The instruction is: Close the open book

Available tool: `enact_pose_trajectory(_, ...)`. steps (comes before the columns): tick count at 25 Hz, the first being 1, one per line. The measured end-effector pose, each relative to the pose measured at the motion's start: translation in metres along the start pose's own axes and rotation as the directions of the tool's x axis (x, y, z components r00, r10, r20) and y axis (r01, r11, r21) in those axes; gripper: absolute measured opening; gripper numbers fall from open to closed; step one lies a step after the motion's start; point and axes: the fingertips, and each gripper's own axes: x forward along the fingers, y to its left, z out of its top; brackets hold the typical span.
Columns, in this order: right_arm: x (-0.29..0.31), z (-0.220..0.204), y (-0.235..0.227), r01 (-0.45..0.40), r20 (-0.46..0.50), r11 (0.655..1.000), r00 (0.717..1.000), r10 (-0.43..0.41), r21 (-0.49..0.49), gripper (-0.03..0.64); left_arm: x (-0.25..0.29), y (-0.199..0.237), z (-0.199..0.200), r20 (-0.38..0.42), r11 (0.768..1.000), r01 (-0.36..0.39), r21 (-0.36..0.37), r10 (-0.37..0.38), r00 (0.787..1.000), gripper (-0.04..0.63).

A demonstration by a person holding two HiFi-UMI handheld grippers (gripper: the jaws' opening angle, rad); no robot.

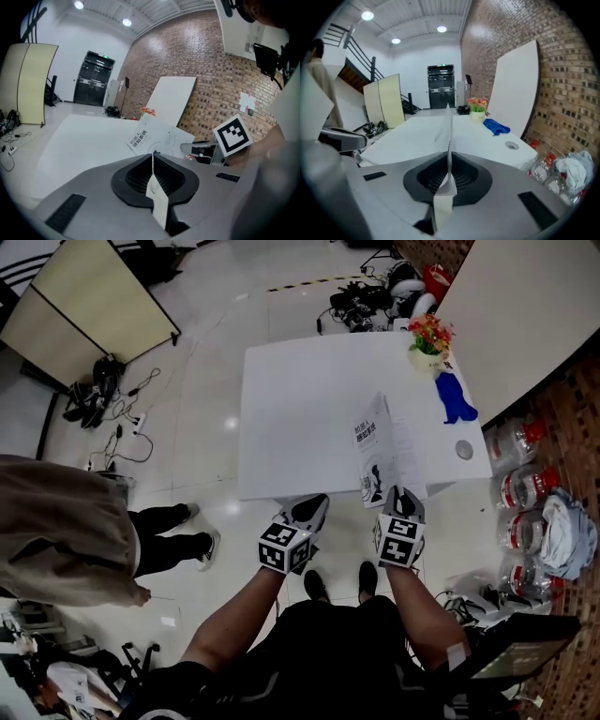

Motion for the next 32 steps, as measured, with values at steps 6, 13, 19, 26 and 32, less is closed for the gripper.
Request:
enact_pose_trajectory(6, 0.036, -0.052, -0.066, -0.003, -0.136, 0.950, 0.990, 0.048, 0.314, 0.021, 0.027, -0.023, 0.001, -0.071, 0.999, 0.042, -0.010, -0.042, 0.997, 0.009)
enact_pose_trajectory(13, 0.059, -0.082, -0.086, 0.014, -0.270, 0.968, 0.961, 0.056, 0.249, 0.107, 0.043, -0.034, 0.000, -0.084, 0.999, 0.045, 0.019, -0.043, 0.996, 0.009)
enact_pose_trajectory(19, 0.053, -0.072, -0.085, -0.017, -0.292, 0.978, 0.953, 0.078, 0.208, 0.132, 0.040, -0.031, -0.002, -0.100, 1.000, -0.007, 0.005, 0.008, 0.995, 0.009)
enact_pose_trajectory(26, 0.017, -0.024, -0.107, 0.014, -0.198, 0.999, 0.980, -0.005, 0.048, 0.131, 0.022, -0.033, 0.021, -0.012, 1.000, 0.005, -0.004, -0.005, 1.000, 0.009)
enact_pose_trajectory(32, -0.035, 0.053, -0.053, -0.202, -0.011, 0.972, 0.979, 0.202, -0.123, 0.129, -0.016, -0.025, 0.058, 0.096, 0.997, -0.063, 0.042, 0.059, 0.994, 0.009)
